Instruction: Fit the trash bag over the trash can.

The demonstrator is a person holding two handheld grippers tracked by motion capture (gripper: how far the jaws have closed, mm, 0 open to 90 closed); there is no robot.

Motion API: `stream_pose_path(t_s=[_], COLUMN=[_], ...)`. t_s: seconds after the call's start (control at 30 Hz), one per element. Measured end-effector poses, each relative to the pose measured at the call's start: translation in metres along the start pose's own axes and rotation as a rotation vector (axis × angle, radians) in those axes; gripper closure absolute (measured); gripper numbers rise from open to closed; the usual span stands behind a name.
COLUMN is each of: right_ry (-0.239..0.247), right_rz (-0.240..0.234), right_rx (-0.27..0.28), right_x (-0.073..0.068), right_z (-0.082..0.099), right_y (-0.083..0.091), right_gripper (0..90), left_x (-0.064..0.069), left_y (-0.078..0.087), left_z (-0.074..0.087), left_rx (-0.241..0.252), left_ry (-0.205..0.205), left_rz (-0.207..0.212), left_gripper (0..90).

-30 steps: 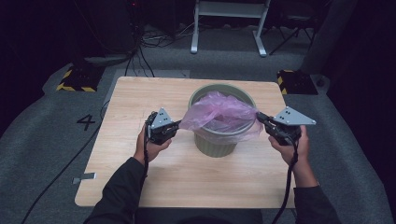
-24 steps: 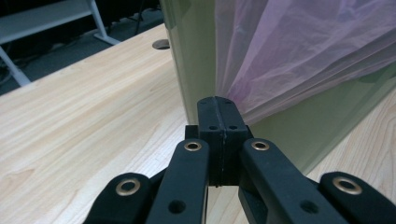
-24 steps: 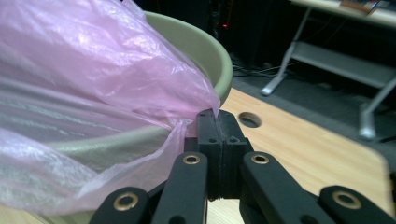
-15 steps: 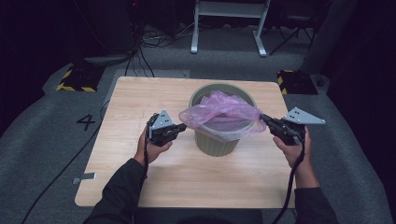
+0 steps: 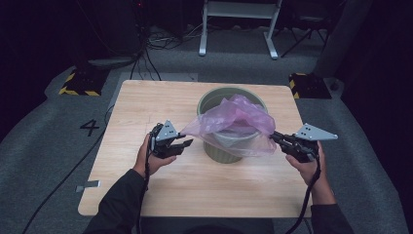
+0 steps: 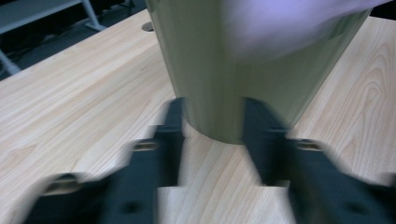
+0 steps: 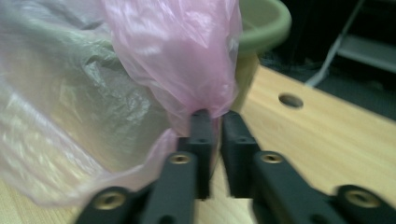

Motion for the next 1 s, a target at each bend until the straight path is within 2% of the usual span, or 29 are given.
stream_pose_path(t_s=[0.03, 0.13, 0.2, 0.23, 0.33, 0.4, 0.47, 0.57, 0.63, 0.67, 0.7, 0.73, 0.8, 0.9, 0.97, 1.0], right_ry=[0.021, 0.029, 0.013, 0.013, 0.031, 0.061, 0.090, 0.118, 0.125, 0.133, 0.146, 0.153, 0.184, 0.210, 0.220, 0.234], right_rz=[-0.007, 0.017, 0.021, 0.029, 0.011, -0.011, -0.034, -0.068, -0.091, -0.097, -0.109, -0.106, -0.107, -0.105, -0.087, -0.080], right_rx=[0.013, 0.029, 0.046, 0.062, 0.105, 0.119, 0.130, 0.154, 0.163, 0.167, 0.169, 0.168, 0.168, 0.160, 0.145, 0.131], right_x=[-0.003, -0.005, -0.005, -0.005, -0.011, -0.017, -0.024, -0.034, -0.041, -0.043, -0.047, -0.050, -0.057, -0.067, -0.072, -0.074], right_z=[-0.002, -0.007, -0.011, -0.013, -0.020, -0.026, -0.032, -0.042, -0.048, -0.050, -0.053, -0.057, -0.063, -0.077, -0.086, -0.091], right_y=[0.001, 0.006, 0.012, 0.016, 0.030, 0.037, 0.044, 0.051, 0.054, 0.056, 0.057, 0.058, 0.059, 0.057, 0.052, 0.048], right_gripper=[74.0, 54.9, 41.7, 35.4, 25.5, 22.7, 20.1, 19.0, 17.8, 17.7, 17.7, 17.7, 17.7, 18.7, 19.1, 19.7], left_x=[0.003, 0.010, 0.014, 0.017, 0.020, 0.022, 0.023, 0.021, 0.019, 0.017, 0.016, 0.015, 0.014, 0.013, 0.013, 0.012], left_y=[0.006, 0.026, 0.040, 0.050, 0.069, 0.081, 0.085, 0.081, 0.074, 0.069, 0.065, 0.059, 0.053, 0.043, 0.037, 0.035], left_z=[-0.002, -0.010, -0.014, -0.017, -0.026, -0.035, -0.043, -0.055, -0.060, -0.063, -0.064, -0.066, -0.069, -0.071, -0.072, -0.072], left_rx=[0.023, 0.091, 0.126, 0.156, 0.204, 0.244, 0.262, 0.251, 0.235, 0.231, 0.216, 0.201, 0.197, 0.172, 0.168, 0.163], left_ry=[-0.001, 0.007, 0.011, 0.010, 0.007, 0.005, 0.000, -0.016, -0.007, 0.003, 0.006, 0.003, -0.002, -0.013, -0.004, -0.003], left_rz=[0.009, 0.015, 0.019, 0.041, 0.022, 0.042, 0.056, 0.040, 0.030, 0.044, 0.041, 0.024, 0.028, 0.007, 0.018, 0.004], left_gripper=[50.2, 26.5, 20.2, 17.3, 15.9, 15.8, 16.0, 17.5, 18.0, 18.8, 19.4, 19.6, 20.6, 23.6, 24.3, 25.3])
Point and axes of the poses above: each handheld gripper's, and its own axes: y roughly backward along the jaws, z roughly out of its underside, x roughly to its right, the point moved 6 cm from there along -y, roughly forward along the jaws, and after that the axes turned 5 degrees about -z, right-handed, at the moved point
